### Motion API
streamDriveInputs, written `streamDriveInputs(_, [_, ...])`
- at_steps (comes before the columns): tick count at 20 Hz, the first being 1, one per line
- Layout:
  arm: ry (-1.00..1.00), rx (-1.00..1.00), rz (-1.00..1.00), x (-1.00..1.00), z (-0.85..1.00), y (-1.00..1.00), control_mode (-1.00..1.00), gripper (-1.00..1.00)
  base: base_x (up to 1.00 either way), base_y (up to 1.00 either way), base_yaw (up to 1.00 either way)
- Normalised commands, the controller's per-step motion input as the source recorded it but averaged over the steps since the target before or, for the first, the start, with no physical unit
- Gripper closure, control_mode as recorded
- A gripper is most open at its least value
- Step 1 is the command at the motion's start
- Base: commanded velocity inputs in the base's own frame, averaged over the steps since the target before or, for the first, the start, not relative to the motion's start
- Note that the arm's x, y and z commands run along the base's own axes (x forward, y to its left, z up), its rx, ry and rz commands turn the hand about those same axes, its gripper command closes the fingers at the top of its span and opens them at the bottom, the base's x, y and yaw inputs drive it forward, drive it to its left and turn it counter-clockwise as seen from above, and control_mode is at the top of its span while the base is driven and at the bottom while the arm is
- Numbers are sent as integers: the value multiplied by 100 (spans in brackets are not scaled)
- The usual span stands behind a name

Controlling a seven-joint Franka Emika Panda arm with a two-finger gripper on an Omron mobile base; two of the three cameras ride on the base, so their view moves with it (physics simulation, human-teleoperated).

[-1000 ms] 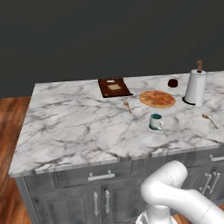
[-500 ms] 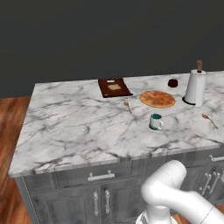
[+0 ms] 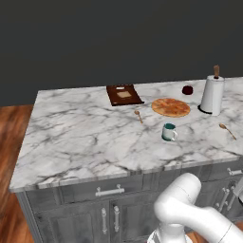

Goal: Take the pizza cutter from the drawer on the right and place it on the dining counter for cutting.

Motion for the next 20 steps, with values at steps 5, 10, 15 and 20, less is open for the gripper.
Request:
streamDriveInputs(5, [-6, 0, 0, 11, -19, 0, -100, -100, 0, 0, 0])
streamDriveInputs(10, [-6, 0, 0, 20, -18, 0, -100, -100, 0, 0, 0])
streamDriveInputs(15, [-1, 0, 0, 22, -11, 0, -100, -100, 0, 0, 0])
streamDriveInputs(20, [-2, 0, 0, 23, -15, 0, -100, -100, 0, 0, 0])
